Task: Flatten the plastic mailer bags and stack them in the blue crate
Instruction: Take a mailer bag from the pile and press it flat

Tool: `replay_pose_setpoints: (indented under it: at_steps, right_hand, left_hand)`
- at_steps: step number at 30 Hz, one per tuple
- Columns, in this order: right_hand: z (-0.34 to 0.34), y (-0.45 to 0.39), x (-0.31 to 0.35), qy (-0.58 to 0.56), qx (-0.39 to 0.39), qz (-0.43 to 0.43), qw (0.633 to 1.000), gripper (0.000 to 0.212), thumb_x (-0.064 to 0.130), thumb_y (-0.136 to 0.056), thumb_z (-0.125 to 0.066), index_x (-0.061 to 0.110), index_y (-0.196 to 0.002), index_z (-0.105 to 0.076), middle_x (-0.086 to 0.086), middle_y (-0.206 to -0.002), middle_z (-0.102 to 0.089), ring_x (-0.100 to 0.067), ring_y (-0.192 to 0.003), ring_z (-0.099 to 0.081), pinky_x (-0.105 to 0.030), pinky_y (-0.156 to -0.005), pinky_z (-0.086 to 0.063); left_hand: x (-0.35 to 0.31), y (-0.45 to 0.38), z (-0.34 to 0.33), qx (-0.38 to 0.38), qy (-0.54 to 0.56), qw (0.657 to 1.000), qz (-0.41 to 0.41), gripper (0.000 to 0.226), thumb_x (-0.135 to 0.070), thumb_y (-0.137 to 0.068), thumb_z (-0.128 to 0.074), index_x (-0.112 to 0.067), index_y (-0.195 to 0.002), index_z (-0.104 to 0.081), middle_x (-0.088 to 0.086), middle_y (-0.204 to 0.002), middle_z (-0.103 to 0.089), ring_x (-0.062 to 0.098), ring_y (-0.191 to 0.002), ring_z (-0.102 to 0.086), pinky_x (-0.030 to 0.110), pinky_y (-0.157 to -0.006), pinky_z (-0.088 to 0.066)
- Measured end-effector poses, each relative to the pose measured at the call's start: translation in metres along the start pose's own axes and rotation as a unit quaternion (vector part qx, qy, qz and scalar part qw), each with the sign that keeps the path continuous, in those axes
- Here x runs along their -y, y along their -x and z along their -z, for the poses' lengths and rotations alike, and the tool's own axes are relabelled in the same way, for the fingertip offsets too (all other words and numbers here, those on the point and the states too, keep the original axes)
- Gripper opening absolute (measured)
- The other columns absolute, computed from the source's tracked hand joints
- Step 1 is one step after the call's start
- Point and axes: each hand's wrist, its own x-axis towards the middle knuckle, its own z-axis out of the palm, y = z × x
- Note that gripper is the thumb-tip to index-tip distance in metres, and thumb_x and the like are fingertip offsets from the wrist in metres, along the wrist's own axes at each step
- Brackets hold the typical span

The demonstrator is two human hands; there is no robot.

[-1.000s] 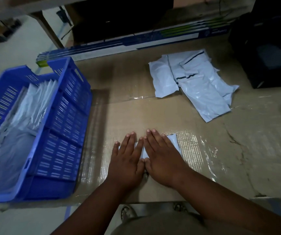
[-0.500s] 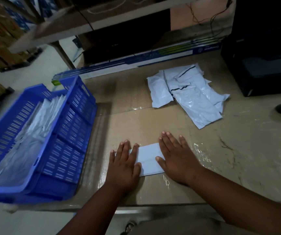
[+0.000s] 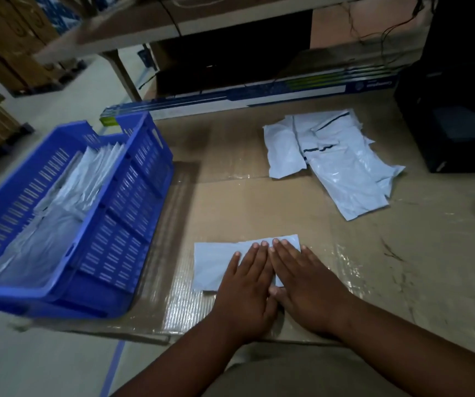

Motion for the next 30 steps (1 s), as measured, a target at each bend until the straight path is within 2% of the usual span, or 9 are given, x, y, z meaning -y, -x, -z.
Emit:
replay_pose_setpoints:
  at_steps: [4, 7, 12, 15, 18, 22, 26, 28, 30]
  right_hand:
    - [-0.001, -0.002, 0.003, 0.022, -0.021, -0.006, 1.000, 0.079, 0.062, -0.102, -0.036, 0.010, -0.162, -0.038, -0.009, -0.172, -0.027, -0.023, -0.160, -0.024, -0.050, -0.124, -0.015]
    - [0.011, -0.010, 0.006, 0.054, -0.050, -0.002, 0.997, 0.073, 0.056, -0.100, -0.038, 0.007, -0.150, -0.054, -0.017, -0.162, -0.044, -0.031, -0.151, -0.043, -0.057, -0.121, -0.020]
    - [0.023, -0.059, 0.041, 0.029, -0.020, 0.086, 0.996, 0.063, 0.035, -0.101, -0.036, 0.008, -0.158, -0.042, -0.014, -0.169, -0.033, -0.030, -0.157, -0.030, -0.056, -0.128, -0.019]
    - [0.006, -0.071, 0.052, 0.003, 0.028, 0.105, 0.994, 0.067, 0.042, -0.106, -0.032, 0.011, -0.165, -0.028, -0.010, -0.175, -0.017, -0.024, -0.162, -0.012, -0.050, -0.131, -0.004]
    - [-0.002, -0.069, 0.047, 0.010, 0.022, 0.108, 0.994, 0.069, 0.048, -0.106, -0.033, 0.013, -0.165, -0.029, -0.008, -0.175, -0.018, -0.022, -0.162, -0.012, -0.050, -0.127, -0.009]
    - [0.000, -0.076, 0.037, 0.004, 0.042, 0.128, 0.991, 0.069, 0.052, -0.108, -0.023, 0.018, -0.168, -0.018, -0.002, -0.177, -0.007, -0.016, -0.163, -0.002, -0.049, -0.129, -0.002]
    - [0.022, -0.087, 0.021, 0.020, 0.048, 0.128, 0.990, 0.067, 0.051, -0.109, -0.021, 0.020, -0.167, -0.019, -0.002, -0.177, -0.007, -0.017, -0.163, -0.003, -0.050, -0.128, 0.002]
    - [0.027, -0.084, 0.029, 0.021, 0.025, 0.116, 0.993, 0.065, 0.046, -0.107, -0.027, 0.016, -0.164, -0.029, -0.007, -0.175, -0.018, -0.022, -0.162, -0.014, -0.050, -0.128, -0.007]
    - [0.018, -0.075, 0.040, 0.012, 0.033, 0.091, 0.995, 0.067, 0.045, -0.104, -0.029, 0.012, -0.162, -0.035, -0.011, -0.173, -0.025, -0.025, -0.161, -0.018, -0.051, -0.130, -0.014]
  left_hand:
    - [0.008, 0.006, -0.001, -0.024, 0.032, 0.999, -0.018, 0.075, -0.041, -0.102, -0.047, -0.006, -0.165, -0.025, 0.010, -0.175, -0.014, 0.026, -0.163, -0.009, 0.058, -0.125, -0.025]
    - [0.028, 0.021, 0.006, -0.035, 0.013, 0.999, 0.028, 0.076, -0.043, -0.103, -0.047, -0.005, -0.165, -0.024, 0.013, -0.174, -0.014, 0.027, -0.163, -0.008, 0.057, -0.126, -0.023]
    - [0.065, 0.048, 0.010, -0.010, -0.019, 0.991, 0.129, 0.073, -0.049, -0.107, -0.030, -0.010, -0.167, -0.019, 0.008, -0.176, -0.005, 0.023, -0.163, -0.002, 0.053, -0.128, -0.019]
    - [0.068, 0.057, 0.005, 0.003, -0.021, 0.988, 0.152, 0.071, -0.050, -0.109, -0.021, -0.011, -0.168, -0.015, 0.007, -0.176, -0.002, 0.023, -0.163, 0.000, 0.051, -0.129, -0.020]
    - [0.067, 0.056, 0.004, -0.006, -0.025, 0.987, 0.157, 0.070, -0.048, -0.109, -0.026, -0.011, -0.167, -0.017, 0.008, -0.176, -0.005, 0.023, -0.163, -0.002, 0.050, -0.129, -0.019]
    - [0.064, 0.052, 0.004, 0.004, -0.018, 0.984, 0.177, 0.071, -0.048, -0.108, -0.028, -0.011, -0.167, -0.018, 0.008, -0.176, -0.005, 0.024, -0.163, -0.001, 0.052, -0.128, -0.019]
    - [0.057, 0.034, 0.015, -0.012, -0.005, 0.983, 0.182, 0.072, -0.045, -0.104, -0.033, -0.008, -0.165, -0.026, 0.013, -0.175, -0.009, 0.026, -0.163, -0.002, 0.054, -0.129, -0.015]
    - [0.055, 0.025, 0.017, -0.018, 0.009, 0.989, 0.144, 0.071, -0.042, -0.104, -0.035, -0.009, -0.166, -0.024, 0.011, -0.175, -0.009, 0.024, -0.163, -0.002, 0.050, -0.131, -0.012]
    - [0.055, 0.023, 0.010, -0.017, 0.036, 0.992, 0.116, 0.068, -0.040, -0.107, -0.037, -0.010, -0.166, -0.024, 0.010, -0.175, -0.012, 0.023, -0.163, -0.006, 0.051, -0.129, -0.020]
